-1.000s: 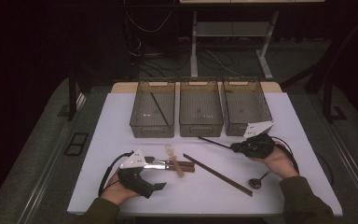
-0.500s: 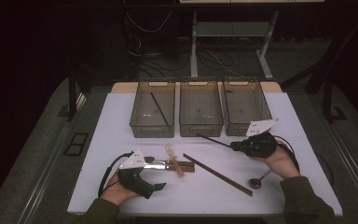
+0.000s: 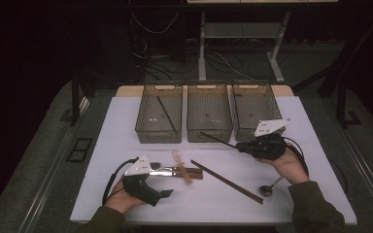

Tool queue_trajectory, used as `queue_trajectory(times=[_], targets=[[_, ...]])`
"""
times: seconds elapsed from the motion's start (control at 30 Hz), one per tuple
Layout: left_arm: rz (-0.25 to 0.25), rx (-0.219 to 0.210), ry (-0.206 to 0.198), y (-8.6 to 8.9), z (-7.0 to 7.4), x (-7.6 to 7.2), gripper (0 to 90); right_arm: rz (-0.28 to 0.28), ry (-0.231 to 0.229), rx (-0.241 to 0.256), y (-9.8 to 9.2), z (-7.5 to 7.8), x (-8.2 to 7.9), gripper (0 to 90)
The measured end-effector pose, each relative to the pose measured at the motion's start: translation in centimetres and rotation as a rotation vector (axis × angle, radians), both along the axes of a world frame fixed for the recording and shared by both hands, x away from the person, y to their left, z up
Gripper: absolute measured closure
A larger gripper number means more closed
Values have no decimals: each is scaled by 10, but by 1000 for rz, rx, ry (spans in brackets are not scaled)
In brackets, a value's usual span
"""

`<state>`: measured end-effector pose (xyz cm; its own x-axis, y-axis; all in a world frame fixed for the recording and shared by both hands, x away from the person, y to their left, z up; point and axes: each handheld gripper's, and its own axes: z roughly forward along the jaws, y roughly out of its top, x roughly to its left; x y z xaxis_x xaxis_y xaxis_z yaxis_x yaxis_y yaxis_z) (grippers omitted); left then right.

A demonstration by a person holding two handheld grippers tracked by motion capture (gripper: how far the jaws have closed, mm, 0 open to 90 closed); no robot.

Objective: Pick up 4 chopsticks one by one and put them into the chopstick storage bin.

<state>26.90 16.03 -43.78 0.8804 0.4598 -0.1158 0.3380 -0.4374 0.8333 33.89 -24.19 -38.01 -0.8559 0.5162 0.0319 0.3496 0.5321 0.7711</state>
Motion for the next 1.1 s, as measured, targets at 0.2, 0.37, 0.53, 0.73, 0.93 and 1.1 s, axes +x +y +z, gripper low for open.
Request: queue_trajectory(times=[0.2,0.37,0.53,0.73,0.93,1.1], targets=[[-1,-1,-5,0,0,0,0,-12,2,2,11,5,6,863],[1,1,-6,1,0,0,0,-28,8,-8,22,13,12,863],[3,2,-9,1,1,0,0,-48,7,-8,33,21,20,864],[-5,2,-15,1,1,1,0,-70,18,-18,50,30,31,864],[2,9,-13,1,1,1,0,-85,17,-37,68,38,42,864],[4,12,-13,1,1,1,0,-102,16,-48,84,45,52,863]])
